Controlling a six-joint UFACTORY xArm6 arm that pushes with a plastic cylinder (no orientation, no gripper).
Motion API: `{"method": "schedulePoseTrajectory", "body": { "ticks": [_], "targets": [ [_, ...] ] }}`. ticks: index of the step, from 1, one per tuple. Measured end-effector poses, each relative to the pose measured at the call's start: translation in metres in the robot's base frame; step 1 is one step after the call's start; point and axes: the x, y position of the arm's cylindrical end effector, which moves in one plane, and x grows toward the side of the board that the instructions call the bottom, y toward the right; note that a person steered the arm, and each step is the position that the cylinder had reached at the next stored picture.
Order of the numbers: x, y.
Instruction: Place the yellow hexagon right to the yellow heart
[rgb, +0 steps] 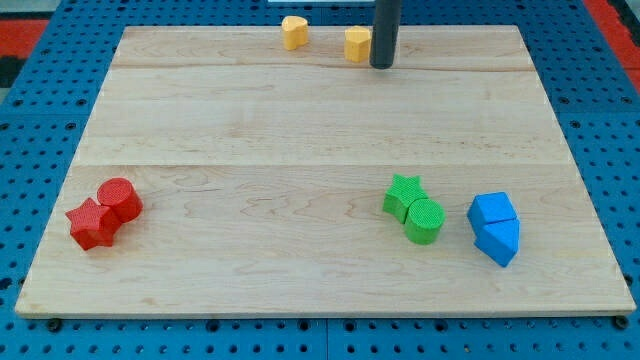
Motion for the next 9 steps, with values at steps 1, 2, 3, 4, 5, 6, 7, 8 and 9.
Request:
{"method": "schedulePoseTrajectory", "body": {
  "ticks": [1,2,3,4,5,6,7,8,9],
  "targets": [
    [-0.013,-0.008],
    [-0.018,-0.013],
    [0.001,0.007],
    [0.002,-0.026],
    [0.000,-0.048],
    [-0.009,-0.048],
    [-0.021,-0.044],
    [-0.025,-0.022],
    [-0.025,-0.003]
  ]
}}
